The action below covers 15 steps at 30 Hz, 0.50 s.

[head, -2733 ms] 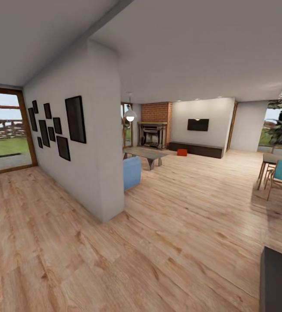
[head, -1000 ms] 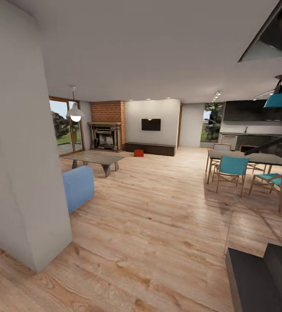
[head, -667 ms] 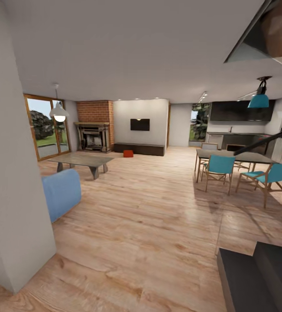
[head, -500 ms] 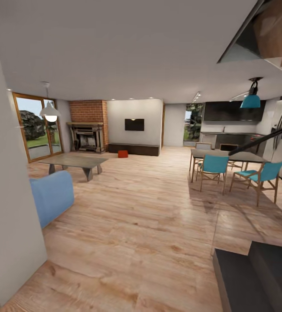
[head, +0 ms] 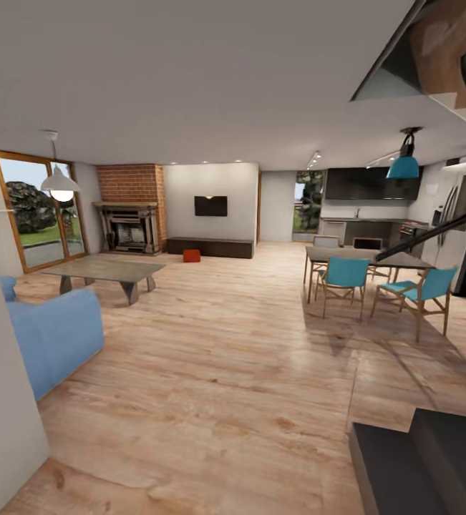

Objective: Move the two storage containers from the living room to the garage. In the garage, place one container on the floor and stack the other container on top of it (either order is fine).

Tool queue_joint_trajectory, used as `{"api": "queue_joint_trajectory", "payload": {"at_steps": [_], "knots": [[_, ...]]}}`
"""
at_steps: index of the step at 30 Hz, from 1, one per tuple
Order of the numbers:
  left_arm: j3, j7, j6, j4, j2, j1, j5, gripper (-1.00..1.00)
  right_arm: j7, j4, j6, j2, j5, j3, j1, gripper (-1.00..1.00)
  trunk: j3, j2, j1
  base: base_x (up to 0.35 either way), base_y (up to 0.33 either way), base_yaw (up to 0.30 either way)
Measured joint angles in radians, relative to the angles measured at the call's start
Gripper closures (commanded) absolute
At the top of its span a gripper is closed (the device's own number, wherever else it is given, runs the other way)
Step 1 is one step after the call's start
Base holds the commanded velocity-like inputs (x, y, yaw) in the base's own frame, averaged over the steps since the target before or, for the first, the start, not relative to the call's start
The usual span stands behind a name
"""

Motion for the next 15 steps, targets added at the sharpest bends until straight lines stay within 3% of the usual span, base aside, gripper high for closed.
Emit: {"api": "queue_joint_trajectory", "payload": {"at_steps": [15], "knots": [[0.0, 0.0, 0.0, 0.0, -0.001, 0.0, 0.0, -1.0, -0.001, 0.0, -0.008, 0.0, -0.007, -0.002, 0.0, -1.0, 0.0, 0.0, 0.0, 0.323, 0.0, 0.0]]}}
